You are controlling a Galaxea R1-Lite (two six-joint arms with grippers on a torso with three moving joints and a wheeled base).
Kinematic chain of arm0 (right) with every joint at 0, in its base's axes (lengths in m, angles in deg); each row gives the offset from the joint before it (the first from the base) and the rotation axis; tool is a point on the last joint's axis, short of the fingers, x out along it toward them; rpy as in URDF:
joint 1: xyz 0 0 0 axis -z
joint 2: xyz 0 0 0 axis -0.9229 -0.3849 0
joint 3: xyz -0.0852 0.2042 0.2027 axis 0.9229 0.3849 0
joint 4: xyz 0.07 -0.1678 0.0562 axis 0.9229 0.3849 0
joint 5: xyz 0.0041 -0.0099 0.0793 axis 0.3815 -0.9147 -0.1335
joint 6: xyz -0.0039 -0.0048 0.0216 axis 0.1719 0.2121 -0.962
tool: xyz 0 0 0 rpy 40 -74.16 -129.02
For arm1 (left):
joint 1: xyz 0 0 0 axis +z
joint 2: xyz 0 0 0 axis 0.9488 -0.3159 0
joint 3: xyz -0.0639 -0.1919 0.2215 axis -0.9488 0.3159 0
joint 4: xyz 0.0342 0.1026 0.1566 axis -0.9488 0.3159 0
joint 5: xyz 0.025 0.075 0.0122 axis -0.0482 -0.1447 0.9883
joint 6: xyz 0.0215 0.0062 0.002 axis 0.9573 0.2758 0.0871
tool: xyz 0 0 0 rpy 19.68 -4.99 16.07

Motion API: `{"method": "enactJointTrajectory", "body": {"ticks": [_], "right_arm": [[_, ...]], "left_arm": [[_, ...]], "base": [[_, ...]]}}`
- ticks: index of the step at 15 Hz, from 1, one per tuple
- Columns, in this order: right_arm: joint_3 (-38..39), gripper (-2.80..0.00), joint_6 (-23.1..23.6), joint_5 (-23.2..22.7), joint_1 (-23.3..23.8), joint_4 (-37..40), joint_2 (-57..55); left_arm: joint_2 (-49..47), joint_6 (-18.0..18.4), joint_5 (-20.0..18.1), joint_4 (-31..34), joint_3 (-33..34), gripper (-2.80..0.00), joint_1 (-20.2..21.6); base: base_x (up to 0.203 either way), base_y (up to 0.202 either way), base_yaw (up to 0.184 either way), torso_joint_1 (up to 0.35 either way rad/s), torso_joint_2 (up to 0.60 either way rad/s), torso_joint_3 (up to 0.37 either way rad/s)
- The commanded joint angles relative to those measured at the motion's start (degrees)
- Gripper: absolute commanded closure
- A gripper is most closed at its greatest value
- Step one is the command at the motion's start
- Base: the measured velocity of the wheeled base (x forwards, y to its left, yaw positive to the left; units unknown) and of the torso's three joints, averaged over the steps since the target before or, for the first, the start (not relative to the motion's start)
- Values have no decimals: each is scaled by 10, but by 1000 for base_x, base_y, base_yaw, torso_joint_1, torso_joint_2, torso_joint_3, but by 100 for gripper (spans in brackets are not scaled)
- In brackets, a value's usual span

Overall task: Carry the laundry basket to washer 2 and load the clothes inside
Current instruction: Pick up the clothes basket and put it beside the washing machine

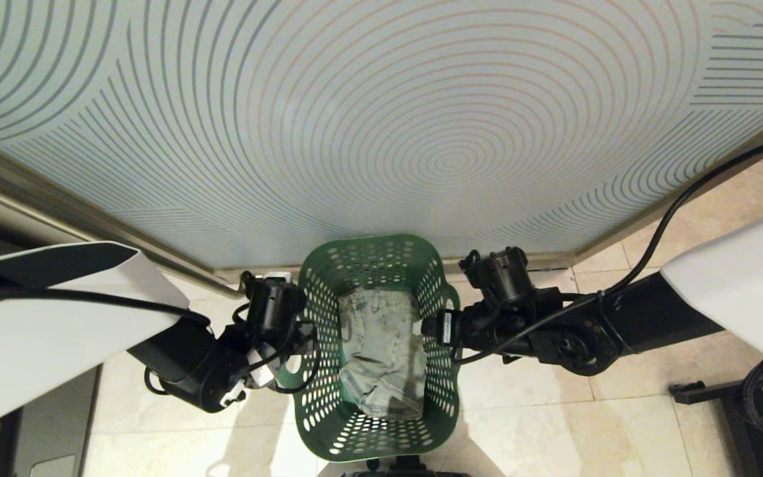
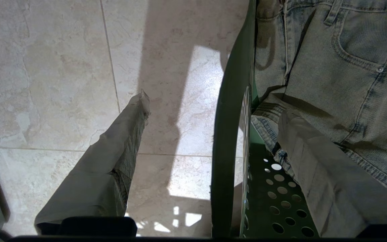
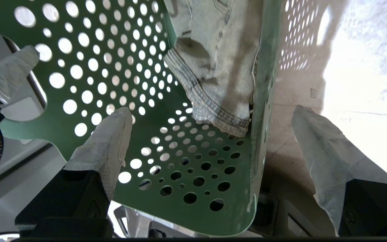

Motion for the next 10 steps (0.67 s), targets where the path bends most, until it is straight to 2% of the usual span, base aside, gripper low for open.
{"method": "enactJointTrajectory", "body": {"ticks": [1,5,10], "right_arm": [[0,-280,-2,0,2,-2,4],[2,-280,-4,2,9,-50,-4],[-1,-280,-4,2,9,-56,-4]], "left_arm": [[-1,0,2,-3,-1,-280,0],[-5,6,2,-3,-1,-280,-2],[-8,7,2,-4,0,-280,-1]], "base": [[0,0,0,0,0,0],[0,0,0,0,0,0],[0,0,0,0,0,0]]}}
